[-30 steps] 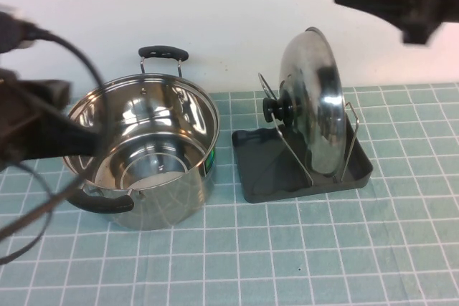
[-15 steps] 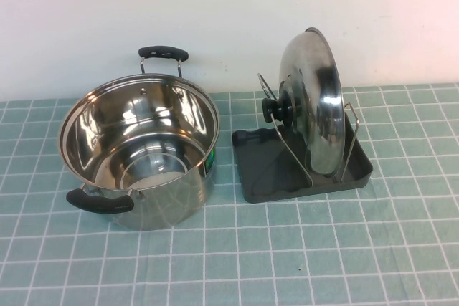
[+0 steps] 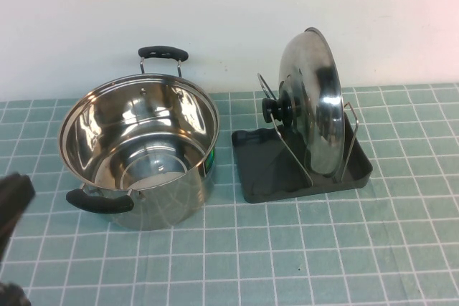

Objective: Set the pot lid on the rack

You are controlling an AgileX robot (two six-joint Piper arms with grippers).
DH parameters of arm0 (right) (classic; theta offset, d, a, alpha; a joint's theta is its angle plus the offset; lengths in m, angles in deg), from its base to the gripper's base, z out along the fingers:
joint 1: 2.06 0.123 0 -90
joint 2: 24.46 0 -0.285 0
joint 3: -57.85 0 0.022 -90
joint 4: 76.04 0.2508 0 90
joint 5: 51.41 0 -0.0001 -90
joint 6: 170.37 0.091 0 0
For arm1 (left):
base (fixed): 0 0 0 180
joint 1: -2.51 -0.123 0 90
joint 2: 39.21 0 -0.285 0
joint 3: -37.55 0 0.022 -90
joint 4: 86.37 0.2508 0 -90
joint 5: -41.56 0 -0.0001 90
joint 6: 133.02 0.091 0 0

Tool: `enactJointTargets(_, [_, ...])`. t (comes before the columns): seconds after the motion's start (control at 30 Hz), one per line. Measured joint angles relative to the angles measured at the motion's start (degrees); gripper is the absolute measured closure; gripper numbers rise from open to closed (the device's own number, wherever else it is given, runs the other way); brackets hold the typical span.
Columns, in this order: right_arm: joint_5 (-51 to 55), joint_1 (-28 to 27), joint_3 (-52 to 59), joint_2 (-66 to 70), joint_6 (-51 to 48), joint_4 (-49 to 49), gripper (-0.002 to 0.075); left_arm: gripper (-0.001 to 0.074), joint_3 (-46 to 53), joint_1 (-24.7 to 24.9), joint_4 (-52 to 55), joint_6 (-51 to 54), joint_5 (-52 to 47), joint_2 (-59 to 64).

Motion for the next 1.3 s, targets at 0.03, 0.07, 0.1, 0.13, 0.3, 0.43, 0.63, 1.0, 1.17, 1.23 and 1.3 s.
enactJointTargets(0.03, [-1.3, 0.0, 2.5, -2.5, 0.1, 1.3, 0.0723, 0.0736, 1.8, 0.0, 0.2, 0.0, 1.7, -0.9])
enactJointTargets(0.07, [-2.3, 0.0, 4.4, -4.8, 0.2, 2.5, 0.0724, 0.0736, 3.0, 0.0, 0.3, 0.0, 2.9, -1.8])
enactJointTargets(0.1, [-3.1, 0.0, 6.5, -6.9, 0.2, 3.9, 0.0724, 0.0736, 4.4, 0.0, 0.3, 0.1, 3.9, -2.5])
enactJointTargets(0.13, [-3.4, 0.0, 8.4, -8.8, 0.0, 5.1, 0.0724, 0.0736, 5.5, 0.0, 0.4, 0.1, 4.7, -3.0])
enactJointTargets(0.3, [-3.6, 0.0, 13.9, -15.4, -0.3, 8.0, 0.0725, 0.0736, 8.2, 0.0, 0.5, 0.1, 5.7, -3.7])
enactJointTargets(0.43, [-3.6, 0.0, 14.6, -16.9, -0.5, 9.8, 0.0726, 0.0736, 8.3, 0.0, 0.6, 0.1, 5.7, -3.8])
enactJointTargets(0.63, [-3.6, 0.0, 14.7, -16.9, -0.5, 10.2, 0.0726, 0.0736, 8.3, 0.0, 0.7, 0.1, 5.7, -3.8])
enactJointTargets(1.0, [-3.6, 0.0, 14.7, -16.9, -0.5, 10.4, 0.0726, 0.0737, 8.3, 0.0, 0.7, 0.1, 5.7, -3.8])
enactJointTargets(1.17, [-3.6, 0.0, 14.7, -16.9, -0.5, 10.4, 0.0726, 0.0737, 8.7, 0.0, 0.7, 0.1, 6.1, -3.8])
enactJointTargets(1.23, [-3.8, 0.0, 14.7, -16.9, -0.5, 10.5, 0.0726, 0.0737, 9.4, 0.0, -1.2, 0.1, 6.0, -4.2])
enactJointTargets(1.3, [-3.8, 0.0, 14.7, -16.9, -0.5, 10.7, 0.0726, 0.0737, 10.2, -1.0, -5.3, 0.4, 4.0, -5.5])
